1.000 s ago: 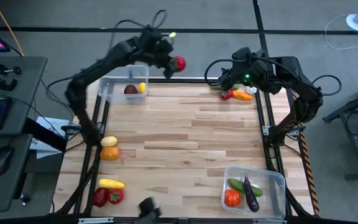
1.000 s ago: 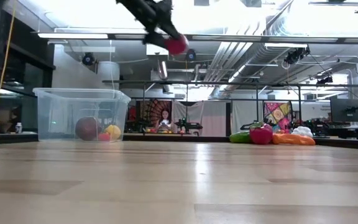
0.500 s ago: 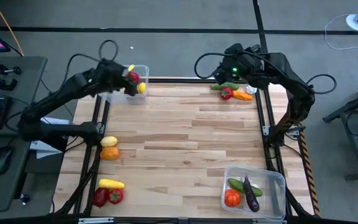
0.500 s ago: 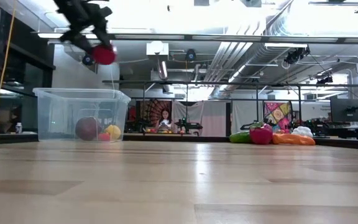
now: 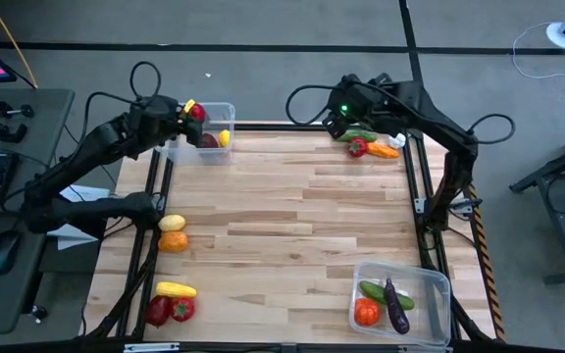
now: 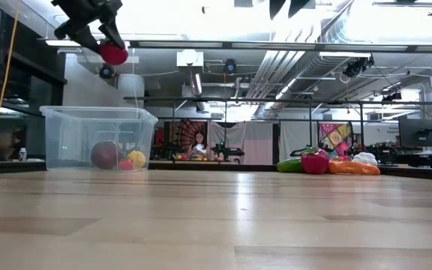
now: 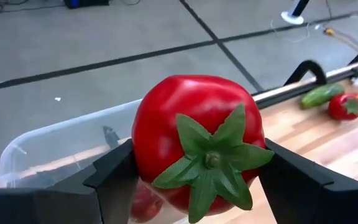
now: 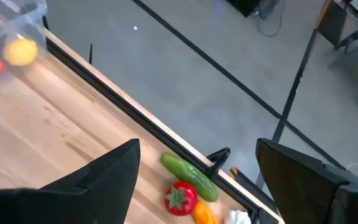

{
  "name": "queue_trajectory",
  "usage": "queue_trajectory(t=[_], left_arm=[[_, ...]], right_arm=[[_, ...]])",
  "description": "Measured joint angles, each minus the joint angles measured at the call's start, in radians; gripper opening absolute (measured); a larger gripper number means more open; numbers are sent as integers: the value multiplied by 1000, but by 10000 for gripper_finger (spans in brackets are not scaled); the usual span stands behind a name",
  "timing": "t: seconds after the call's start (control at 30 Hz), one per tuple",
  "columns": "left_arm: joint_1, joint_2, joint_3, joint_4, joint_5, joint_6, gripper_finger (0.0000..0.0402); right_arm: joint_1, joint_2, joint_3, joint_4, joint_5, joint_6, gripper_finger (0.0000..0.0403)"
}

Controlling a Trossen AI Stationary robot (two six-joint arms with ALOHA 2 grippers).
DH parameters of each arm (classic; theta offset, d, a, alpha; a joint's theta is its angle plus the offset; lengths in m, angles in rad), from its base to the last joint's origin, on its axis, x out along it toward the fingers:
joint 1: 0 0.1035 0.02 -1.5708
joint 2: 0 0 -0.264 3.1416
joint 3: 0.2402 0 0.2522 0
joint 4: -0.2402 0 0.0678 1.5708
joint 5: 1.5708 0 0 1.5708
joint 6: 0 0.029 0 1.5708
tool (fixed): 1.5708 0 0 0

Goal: Sort produce into baskets
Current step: Put the top left red tomato into the top transparent bin

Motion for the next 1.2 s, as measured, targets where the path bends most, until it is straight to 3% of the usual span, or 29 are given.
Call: queue_trajectory(t=[0.23, 1.2], left_arm=[[0, 10, 0, -1, -1, 87, 271], [11, 80, 0, -1, -11, 90, 283]], right_arm=[[-34, 4, 0, 1, -34, -5, 314], [-75, 3, 0, 0, -40, -26, 314]])
